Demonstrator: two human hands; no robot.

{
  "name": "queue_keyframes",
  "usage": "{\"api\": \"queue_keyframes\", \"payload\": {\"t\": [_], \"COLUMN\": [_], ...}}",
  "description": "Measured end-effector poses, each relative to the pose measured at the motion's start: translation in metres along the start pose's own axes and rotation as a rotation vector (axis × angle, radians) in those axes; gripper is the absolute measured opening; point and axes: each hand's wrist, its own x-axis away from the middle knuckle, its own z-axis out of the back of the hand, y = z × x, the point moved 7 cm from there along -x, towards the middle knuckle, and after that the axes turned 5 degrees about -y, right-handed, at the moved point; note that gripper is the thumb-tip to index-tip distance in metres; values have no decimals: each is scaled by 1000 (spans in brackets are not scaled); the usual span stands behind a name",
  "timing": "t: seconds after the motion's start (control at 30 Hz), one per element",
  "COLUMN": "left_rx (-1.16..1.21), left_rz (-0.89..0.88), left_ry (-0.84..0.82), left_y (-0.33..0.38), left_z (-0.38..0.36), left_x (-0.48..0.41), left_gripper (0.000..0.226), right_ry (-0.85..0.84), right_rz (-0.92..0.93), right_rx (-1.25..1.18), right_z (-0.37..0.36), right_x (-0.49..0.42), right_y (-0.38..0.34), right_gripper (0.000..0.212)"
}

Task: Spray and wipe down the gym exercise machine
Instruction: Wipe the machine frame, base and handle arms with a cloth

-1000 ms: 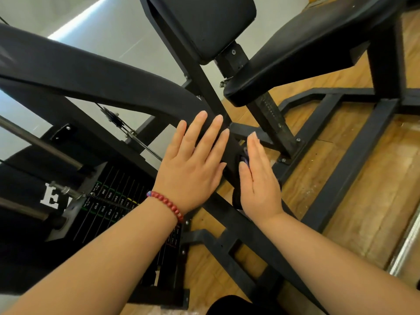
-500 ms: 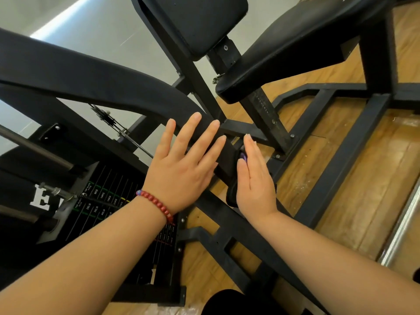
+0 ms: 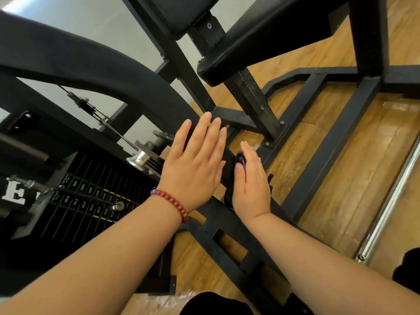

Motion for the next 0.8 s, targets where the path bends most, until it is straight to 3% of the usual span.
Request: {"api": "queue_keyframes", "payload": {"t": [0.07,0.23,0.43,0.5,0.67,0.8], "left_rx": [4,21,24,29,49,56], "left_rz": [16,26,55,61,61,57], "left_ry": [8,47,37,29,10,17], "left_y": [3,6,19,24,35,46], "left_z": [-3,-6,-8,-9,-13,-16], "left_x": [1,0,-1,0,3,5], "left_gripper": [61,59,57,58,59,58], "right_ry": [-23,-35,-72,-89,-144,-44], "right_rz": [-46,-539,-162,-118,-529,-517], "right_rx": [49,-24,-9,12,4,-40], "right_z": [6,18,10,11,25,22], "right_x": [10,46,3,5,50,39], "right_y": [26,98,29,34,121,110], "right_gripper": [51,44,43,45,45,42]}}
